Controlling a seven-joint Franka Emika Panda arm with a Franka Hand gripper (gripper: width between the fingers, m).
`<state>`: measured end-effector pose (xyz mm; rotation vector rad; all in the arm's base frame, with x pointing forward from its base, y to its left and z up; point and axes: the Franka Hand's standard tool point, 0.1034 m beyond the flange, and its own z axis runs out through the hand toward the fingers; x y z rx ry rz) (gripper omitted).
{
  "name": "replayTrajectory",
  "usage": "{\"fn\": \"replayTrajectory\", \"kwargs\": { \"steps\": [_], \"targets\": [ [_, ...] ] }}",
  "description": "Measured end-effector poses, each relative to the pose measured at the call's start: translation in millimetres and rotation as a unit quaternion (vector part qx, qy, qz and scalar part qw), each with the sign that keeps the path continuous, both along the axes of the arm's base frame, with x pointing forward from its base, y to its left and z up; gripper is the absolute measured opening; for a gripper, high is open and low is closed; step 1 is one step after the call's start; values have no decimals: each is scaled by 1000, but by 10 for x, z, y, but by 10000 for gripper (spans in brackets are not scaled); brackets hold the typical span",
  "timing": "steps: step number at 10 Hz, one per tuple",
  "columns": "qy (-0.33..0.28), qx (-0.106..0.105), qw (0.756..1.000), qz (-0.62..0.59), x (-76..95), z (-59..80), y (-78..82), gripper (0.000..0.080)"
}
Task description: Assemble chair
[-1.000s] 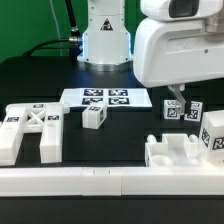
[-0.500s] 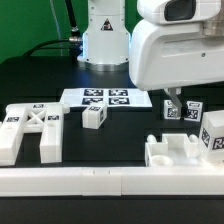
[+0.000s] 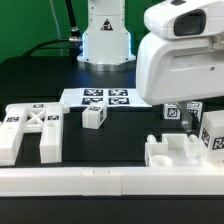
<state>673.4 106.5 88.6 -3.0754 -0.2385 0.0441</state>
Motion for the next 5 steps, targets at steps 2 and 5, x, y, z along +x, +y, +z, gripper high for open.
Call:
{"fn": "replayTrajectory", "kwargs": {
  "steps": [2,5],
  "targets": [
    [-2,0,1000,5,3,2,26,288],
    [-2,0,1000,4,3,1,24,289]
  ]
}}
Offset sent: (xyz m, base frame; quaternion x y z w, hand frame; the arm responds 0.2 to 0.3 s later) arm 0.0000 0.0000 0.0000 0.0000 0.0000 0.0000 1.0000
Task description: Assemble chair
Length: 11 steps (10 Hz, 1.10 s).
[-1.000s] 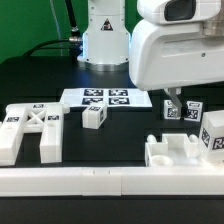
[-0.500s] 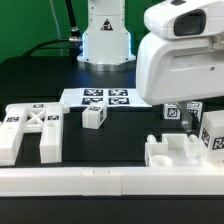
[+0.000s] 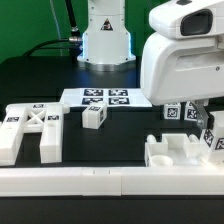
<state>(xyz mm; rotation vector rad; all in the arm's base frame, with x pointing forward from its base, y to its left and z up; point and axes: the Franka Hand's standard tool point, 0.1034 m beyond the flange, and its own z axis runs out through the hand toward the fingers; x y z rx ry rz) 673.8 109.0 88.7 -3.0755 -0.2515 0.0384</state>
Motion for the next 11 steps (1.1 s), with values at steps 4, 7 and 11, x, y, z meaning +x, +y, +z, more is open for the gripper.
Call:
{"fn": "replayTrajectory", "kwargs": {
  "steps": [4,7,11],
  "targets": [
    [5,1,987,-161,-39,-1,15,290],
    [14,-10,934,-357,-57,-5,45,291],
    [15,-9,870,-493,-31,-4,11,291]
  ]
}}
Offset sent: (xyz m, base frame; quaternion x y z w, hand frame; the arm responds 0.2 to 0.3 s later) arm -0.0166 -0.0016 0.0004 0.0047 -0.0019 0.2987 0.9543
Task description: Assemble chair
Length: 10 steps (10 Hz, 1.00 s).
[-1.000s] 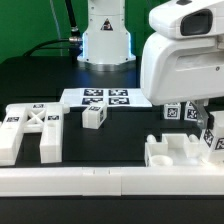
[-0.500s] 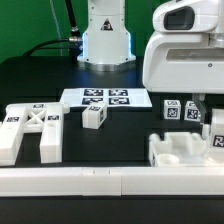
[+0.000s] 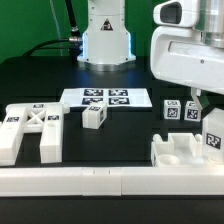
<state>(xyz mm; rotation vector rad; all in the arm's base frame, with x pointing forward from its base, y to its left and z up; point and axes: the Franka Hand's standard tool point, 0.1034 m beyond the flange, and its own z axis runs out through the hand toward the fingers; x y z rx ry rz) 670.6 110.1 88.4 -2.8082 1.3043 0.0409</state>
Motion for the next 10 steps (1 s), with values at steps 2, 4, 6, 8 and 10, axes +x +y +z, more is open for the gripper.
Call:
{"fn": "replayTrajectory", "kwargs": {
  "steps": [2,4,6,8,10],
  "targets": [
    [2,0,999,-37,0,-2,-2,291],
    [-1,0,999,32,-2,-1,3,579],
    [-4,0,997,78,0,4,10,627],
    [-10,1,985,173,1,3,15,645],
    [-14,1,968,252,1,0,9,649]
  ]
}}
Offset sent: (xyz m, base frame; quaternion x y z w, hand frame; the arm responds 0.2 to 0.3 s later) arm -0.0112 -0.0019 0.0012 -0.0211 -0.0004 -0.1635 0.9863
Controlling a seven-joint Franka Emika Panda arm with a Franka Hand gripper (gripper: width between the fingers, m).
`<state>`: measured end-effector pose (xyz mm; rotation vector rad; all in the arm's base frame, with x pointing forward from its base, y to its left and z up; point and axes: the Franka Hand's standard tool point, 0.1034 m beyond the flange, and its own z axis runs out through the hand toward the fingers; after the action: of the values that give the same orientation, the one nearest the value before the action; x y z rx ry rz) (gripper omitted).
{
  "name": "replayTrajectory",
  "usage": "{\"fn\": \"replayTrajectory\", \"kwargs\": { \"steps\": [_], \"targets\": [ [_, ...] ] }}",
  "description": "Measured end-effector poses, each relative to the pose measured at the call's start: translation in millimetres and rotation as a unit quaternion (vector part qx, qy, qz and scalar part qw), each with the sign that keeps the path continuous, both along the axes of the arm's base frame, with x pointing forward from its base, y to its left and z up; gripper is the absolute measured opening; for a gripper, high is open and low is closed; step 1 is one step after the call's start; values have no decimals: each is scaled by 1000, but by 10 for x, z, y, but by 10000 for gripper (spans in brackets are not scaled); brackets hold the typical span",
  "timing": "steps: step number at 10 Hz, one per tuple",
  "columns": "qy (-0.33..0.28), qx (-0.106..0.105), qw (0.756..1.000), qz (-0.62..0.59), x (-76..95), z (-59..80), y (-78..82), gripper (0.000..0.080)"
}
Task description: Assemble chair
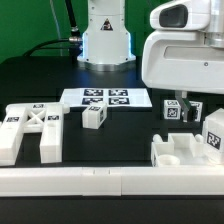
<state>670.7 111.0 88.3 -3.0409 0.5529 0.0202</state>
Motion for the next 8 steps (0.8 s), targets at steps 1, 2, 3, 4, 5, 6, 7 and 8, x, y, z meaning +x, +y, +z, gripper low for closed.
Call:
{"fn": "replayTrajectory", "kwargs": {
  "steps": [1,2,3,4,5,6,7,8],
  "targets": [
    [-2,-1,999,39,0,0,0,649],
    [-4,-5,997,80,-2,0,8,649],
    [-7,-6,992,127,-3,0,34,649],
    [-13,-8,986,169,6,1,51,649],
    [-15,-9,980,197,9,-1,48,649],
    [-18,-10,971,238,6,-8,47,649],
    [-22,-11,961,275,10,-14,45,649],
    [-26,-12,955,296,12,-22,44,649]
  ]
}}
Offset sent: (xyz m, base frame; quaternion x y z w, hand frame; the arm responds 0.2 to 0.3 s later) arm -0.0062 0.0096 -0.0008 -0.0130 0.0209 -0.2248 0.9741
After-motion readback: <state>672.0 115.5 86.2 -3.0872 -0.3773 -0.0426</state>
